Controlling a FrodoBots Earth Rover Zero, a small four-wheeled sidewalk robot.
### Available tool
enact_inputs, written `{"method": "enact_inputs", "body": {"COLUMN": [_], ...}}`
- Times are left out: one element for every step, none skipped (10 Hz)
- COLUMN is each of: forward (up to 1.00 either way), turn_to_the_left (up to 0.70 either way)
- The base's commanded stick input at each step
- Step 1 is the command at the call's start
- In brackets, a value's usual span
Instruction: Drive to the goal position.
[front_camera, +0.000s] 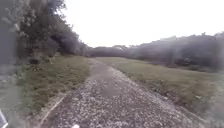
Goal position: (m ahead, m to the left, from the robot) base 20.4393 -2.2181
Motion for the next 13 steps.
{"method": "enact_inputs", "body": {"forward": [0.0,0.0,0.0,0.28,0.68,1.0,1.0,1.0,1.0,1.0,1.0,1.0,1.0], "turn_to_the_left": [0.0,0.0,0.0,0.0,0.0,0.0,0.0,0.0,0.0,0.0,0.0,0.0,0.0]}}
